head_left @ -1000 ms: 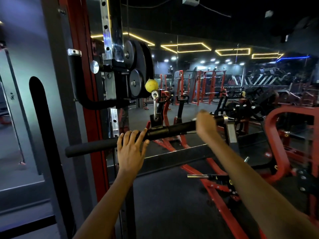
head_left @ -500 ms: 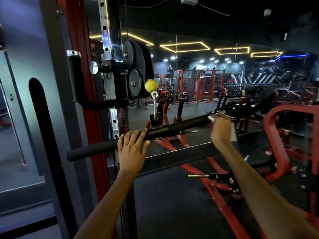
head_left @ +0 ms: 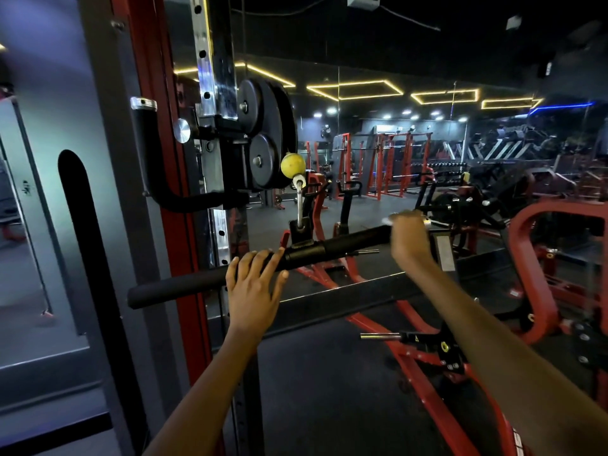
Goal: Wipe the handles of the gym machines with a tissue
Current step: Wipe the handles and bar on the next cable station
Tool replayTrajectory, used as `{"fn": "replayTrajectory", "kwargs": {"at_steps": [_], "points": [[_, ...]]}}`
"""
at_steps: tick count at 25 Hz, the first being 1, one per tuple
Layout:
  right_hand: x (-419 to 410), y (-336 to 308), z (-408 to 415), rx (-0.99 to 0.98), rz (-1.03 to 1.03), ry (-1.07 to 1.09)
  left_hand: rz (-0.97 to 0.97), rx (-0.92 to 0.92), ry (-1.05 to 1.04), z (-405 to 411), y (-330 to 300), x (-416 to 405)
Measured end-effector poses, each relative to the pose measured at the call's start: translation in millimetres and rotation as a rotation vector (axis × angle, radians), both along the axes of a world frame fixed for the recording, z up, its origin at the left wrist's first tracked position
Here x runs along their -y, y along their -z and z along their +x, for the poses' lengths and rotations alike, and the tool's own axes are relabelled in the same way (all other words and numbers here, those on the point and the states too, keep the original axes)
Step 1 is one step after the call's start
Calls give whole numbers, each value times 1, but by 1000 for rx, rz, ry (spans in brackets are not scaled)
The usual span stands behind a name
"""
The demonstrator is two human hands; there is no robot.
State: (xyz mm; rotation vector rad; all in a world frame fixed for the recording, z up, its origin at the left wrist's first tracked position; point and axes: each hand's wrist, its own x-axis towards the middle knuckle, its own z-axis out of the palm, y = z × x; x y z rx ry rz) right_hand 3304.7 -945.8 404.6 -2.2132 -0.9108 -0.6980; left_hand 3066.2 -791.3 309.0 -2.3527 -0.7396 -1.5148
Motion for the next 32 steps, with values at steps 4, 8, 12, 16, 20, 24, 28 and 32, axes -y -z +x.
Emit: {"fn": "replayTrajectory", "kwargs": {"at_steps": [4, 8, 12, 16, 20, 24, 28, 32], "points": [[-27, 29, -79, 387, -185, -489, -22, 2, -15, 0, 1, -2], [1, -2, -12, 340, -298, -191, -22, 12, 7, -3, 2, 0], [3, -11, -24, 54, -124, 61, -30, -2, -7, 1, 0, 4], [-24, 17, -102, 240, -274, -458, -26, -13, -33, 2, -1, 5], [6, 15, -7, 370, -276, -213, -38, -7, -5, -1, 2, 6], [34, 22, 67, -24, 85, -46, -41, 5, 3, 1, 1, 6], [-3, 60, 11, -53, 40, -200, -47, 8, -10, 0, -3, 3], [6, 34, 36, -514, 571, -12, -38, -9, -13, -3, -3, 3]]}}
